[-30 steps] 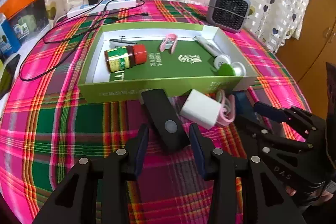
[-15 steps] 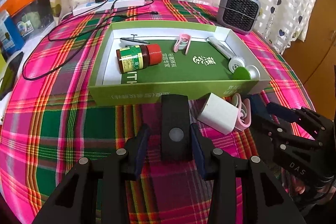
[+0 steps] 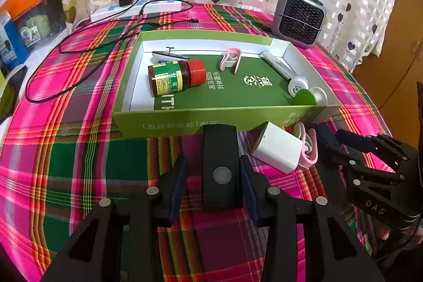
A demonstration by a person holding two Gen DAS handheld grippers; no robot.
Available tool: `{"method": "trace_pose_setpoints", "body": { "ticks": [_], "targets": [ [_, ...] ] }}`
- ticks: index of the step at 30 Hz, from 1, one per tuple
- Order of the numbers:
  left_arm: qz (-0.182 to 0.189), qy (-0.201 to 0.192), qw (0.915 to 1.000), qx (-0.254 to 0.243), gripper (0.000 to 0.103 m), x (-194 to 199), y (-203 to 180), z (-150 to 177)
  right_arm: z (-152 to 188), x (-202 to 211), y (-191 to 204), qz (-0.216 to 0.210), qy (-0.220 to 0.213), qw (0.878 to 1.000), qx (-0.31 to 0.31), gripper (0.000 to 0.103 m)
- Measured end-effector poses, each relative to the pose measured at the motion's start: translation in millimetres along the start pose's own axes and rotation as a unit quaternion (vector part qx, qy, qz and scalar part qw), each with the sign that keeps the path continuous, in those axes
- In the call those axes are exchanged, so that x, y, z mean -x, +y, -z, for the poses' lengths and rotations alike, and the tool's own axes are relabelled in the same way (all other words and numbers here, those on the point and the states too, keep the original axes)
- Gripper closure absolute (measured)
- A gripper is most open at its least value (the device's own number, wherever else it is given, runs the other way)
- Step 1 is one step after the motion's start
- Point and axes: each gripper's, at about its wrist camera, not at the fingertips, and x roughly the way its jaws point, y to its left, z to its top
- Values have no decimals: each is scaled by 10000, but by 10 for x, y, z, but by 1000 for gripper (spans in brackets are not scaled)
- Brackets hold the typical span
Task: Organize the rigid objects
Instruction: 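Grasp the black block with left tool while right tool grips the blue USB stick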
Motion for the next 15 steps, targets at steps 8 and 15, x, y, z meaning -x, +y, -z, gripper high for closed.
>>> {"method": "trace_pose_setpoints", "body": {
  "ticks": [8,15],
  "targets": [
    [6,0,10000,-17,65,-1,-2,1,-1,1,8,-2,0,10000,1,57],
    [-15,-6,10000,-24,68,4,2,4,3,10,31,-48,-21,10000,61,68]
  ]
}}
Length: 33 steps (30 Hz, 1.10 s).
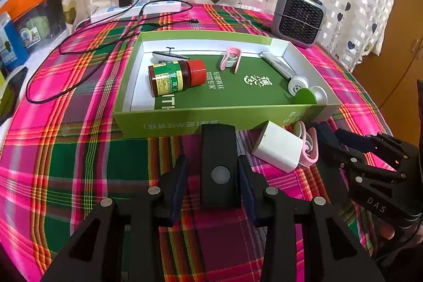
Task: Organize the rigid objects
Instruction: 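Grasp the black block with left tool while right tool grips the blue USB stick, then carry the black block with left tool while right tool carries the USB stick over the box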
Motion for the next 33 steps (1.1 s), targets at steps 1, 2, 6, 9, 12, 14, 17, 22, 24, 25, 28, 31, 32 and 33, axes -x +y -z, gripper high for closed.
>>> {"method": "trace_pose_setpoints", "body": {
  "ticks": [1,2,6,9,12,14,17,22,24,25,28,31,32,33],
  "targets": [
    [9,-2,10000,4,68,0,3,0,-1,-1,3,11,0,10000,16,68],
    [15,-4,10000,12,68,0,2,0,1,1,11,8,-1,10000,16,68],
    [19,-10,10000,21,68,5,-1,3,-1,8,24,-22,-4,10000,-6,68],
    [18,-9,10000,22,68,4,1,4,1,7,15,-28,-4,10000,-10,68],
    [16,-13,10000,16,68,4,1,6,-1,7,15,-26,-4,10000,-9,68],
    [7,-15,10000,11,69,6,0,5,-1,7,15,-32,-4,10000,-13,68],
    [-21,-22,10000,14,73,11,1,4,-1,7,16,-33,-5,10000,-14,68],
    [-47,-26,10000,11,77,13,9,8,0,8,17,-32,-4,10000,-11,68],
    [-52,-27,10000,5,77,14,9,8,1,8,9,-34,-4,10000,-14,68],
    [-51,-28,10000,10,77,13,10,7,0,8,12,-39,-5,10000,-19,68],
    [-48,-25,10000,6,77,14,9,10,-1,6,24,-43,-5,10000,-21,68],
    [-52,-28,10000,5,77,14,11,10,0,7,18,-47,-6,10000,-25,68],
    [-52,-28,10000,5,77,14,13,8,1,8,20,-46,-7,10000,-25,68],
    [-43,-28,10000,12,77,15,11,12,2,8,18,-39,-6,10000,-21,68]
  ]
}}
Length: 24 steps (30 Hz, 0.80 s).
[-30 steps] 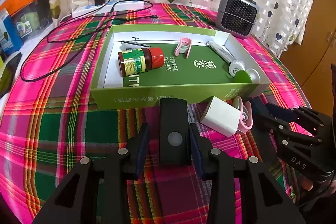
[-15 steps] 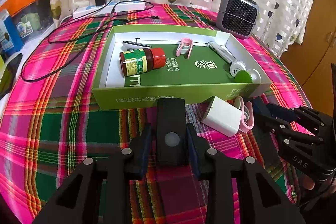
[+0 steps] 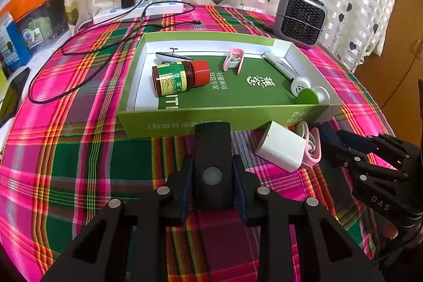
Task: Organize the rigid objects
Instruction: 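Carry the black block with left tool while right tool carries the USB stick over the box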
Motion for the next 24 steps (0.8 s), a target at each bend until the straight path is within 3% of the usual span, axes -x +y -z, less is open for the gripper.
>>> {"method": "trace_pose_setpoints", "body": {
  "ticks": [24],
  "targets": [
    [5,-149,9997,-190,77,136,-105,32,47,104,4,-135,-137,9998,-19,68]
  ]
}}
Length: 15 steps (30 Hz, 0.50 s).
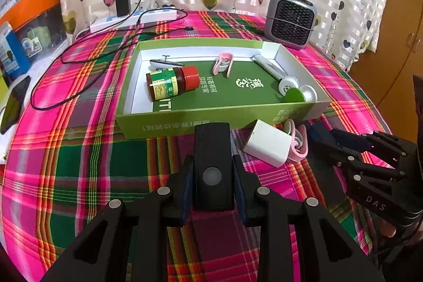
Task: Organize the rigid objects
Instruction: 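Carry the black block with left tool while right tool carries the USB stick over the box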
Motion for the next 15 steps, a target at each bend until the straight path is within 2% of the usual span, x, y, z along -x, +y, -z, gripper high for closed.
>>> {"method": "trace_pose_setpoints", "body": {
  "ticks": [15],
  "targets": [
    [51,-191,9998,-104,77,214,-74,-7,8,156,-3,-91,-129,9999,-27,68]
  ]
}}
